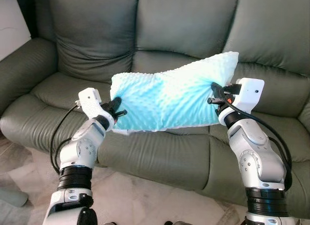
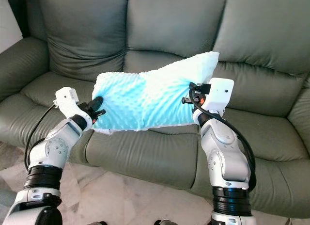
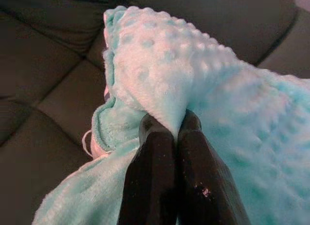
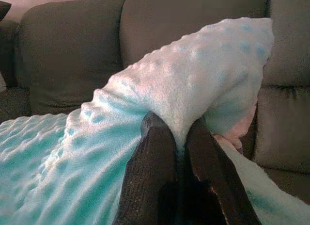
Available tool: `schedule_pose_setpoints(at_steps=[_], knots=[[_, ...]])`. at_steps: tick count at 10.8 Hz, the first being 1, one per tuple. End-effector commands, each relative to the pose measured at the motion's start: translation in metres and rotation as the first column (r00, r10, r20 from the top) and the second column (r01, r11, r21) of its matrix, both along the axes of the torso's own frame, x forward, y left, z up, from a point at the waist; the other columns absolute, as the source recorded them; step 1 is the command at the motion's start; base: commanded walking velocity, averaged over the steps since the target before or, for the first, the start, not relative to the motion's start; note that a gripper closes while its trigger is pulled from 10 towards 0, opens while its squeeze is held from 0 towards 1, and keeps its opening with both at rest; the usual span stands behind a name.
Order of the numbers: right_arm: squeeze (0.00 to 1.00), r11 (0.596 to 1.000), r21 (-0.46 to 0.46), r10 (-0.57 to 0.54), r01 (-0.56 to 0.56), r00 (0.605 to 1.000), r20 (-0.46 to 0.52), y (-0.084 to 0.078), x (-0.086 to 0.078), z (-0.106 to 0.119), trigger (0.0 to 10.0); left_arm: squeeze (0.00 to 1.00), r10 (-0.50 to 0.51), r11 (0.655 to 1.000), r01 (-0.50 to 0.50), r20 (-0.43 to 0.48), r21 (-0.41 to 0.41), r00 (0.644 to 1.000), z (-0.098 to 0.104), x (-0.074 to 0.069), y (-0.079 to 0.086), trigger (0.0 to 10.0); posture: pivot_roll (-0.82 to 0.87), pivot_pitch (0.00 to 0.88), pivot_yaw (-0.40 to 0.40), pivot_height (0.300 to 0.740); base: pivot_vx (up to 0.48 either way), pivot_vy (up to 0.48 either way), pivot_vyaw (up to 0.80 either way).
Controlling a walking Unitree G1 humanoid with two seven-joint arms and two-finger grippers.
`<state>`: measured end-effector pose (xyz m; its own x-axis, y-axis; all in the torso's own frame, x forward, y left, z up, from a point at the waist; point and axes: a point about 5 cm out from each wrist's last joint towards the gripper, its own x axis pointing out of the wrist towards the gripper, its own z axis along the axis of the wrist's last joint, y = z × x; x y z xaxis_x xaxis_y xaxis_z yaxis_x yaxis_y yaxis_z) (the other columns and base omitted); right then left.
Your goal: Move the pillow to the sofa
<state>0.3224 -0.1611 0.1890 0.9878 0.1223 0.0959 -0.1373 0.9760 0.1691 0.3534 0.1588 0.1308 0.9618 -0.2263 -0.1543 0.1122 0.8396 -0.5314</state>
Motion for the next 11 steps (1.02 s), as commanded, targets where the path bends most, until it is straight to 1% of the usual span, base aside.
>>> schedule_pose_setpoints(at_steps=[1, 5, 10, 11], knots=[[0.0, 1.0, 0.001, -0.008, 0.008, 1.0, 0.027, -0.0021, -0.0003, 0.0056, 10.0, 0.0, 0.006, 1.0, -0.006, 0.015, 0.015, 1.0, 0.0055, 0.0033, 0.0009, 10.0, -0.19, 0.098, -0.031, 0.74, 0.0, 0.0, 0.0], [0.0, 1.0, 0.004, -0.011, 0.011, 1.0, 0.029, -0.0014, 0.0001, 0.0063, 10.0, 0.0, 0.004, 1.0, -0.004, 0.008, 0.02, 1.0, 0.0055, 0.0046, 0.0024, 10.0, -0.18, 0.1, -0.026, 0.74, 0.0, 0.0, 0.0], [0.0, 1.0, 0.008, -0.013, 0.013, 1.0, 0.027, -0.0008, -0.0007, 0.0055, 10.0, 0.0, 0.007, 1.0, -0.007, -0.002, 0.028, 1.0, 0.0054, 0.005, 0.0038, 10.0, -0.19, 0.109, -0.023, 0.74, 0.0, 0.0, -0.77], [0.0, 1.0, 0.008, -0.014, 0.013, 1.0, 0.027, -0.0011, -0.0009, 0.0054, 10.0, 0.0, 0.009, 1.0, -0.009, 0.0, 0.028, 1.0, 0.0061, 0.0053, 0.0041, 10.0, -0.19, 0.111, -0.024, 0.74, 0.0, 0.0, 0.0]])
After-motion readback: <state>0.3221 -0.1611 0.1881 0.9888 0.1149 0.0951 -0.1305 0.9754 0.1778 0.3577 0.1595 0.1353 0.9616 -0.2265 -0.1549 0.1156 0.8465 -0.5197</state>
